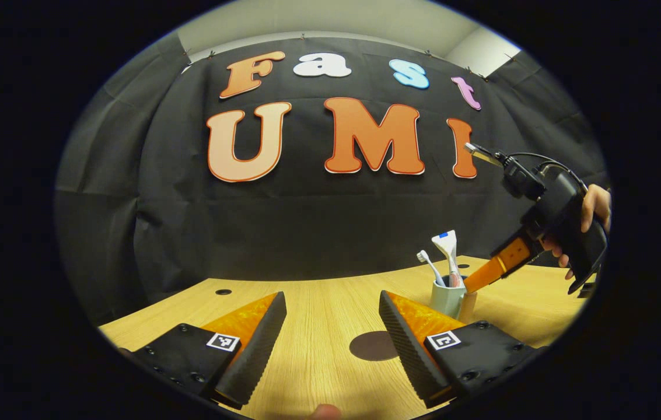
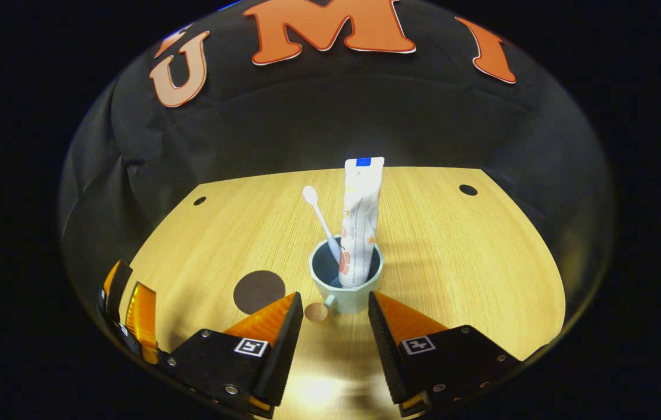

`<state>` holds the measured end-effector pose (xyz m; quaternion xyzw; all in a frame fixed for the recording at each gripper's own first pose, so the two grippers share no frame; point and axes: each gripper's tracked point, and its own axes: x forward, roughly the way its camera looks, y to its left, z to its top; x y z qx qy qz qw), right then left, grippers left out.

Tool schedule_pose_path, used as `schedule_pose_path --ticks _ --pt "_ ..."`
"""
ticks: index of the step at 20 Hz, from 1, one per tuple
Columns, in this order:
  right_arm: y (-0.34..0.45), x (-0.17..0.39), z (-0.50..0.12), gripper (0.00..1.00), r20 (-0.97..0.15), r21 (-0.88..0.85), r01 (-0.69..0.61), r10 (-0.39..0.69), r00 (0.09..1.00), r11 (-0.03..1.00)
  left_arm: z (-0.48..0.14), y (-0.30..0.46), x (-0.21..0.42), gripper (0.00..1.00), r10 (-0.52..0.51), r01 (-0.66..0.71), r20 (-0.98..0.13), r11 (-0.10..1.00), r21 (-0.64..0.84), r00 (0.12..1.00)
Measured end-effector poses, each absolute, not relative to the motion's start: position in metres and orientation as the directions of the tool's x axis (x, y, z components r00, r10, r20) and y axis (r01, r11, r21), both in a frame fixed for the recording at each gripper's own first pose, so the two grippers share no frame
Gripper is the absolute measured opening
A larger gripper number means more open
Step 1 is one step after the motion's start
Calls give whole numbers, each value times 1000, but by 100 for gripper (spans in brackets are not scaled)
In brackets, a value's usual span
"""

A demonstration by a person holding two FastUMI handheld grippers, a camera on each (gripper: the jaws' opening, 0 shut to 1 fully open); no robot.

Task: Put the toothbrush and toothpaste on the desktop into the cup, then pick up the cup and place it on the coaster on the desktop.

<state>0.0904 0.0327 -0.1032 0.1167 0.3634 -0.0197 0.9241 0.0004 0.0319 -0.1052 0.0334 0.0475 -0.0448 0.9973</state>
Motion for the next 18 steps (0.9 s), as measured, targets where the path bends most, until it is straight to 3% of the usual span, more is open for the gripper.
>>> schedule_pose_path --ticks 5,18 --pt "36 96 -118 69 -759 124 176 -21 651 977 -106 53 6 100 -71 76 -93 996 46 993" --pt "26 99 -170 67 -876 119 201 7 482 972 -125 67 8 100 -75 79 -137 997 24 988"
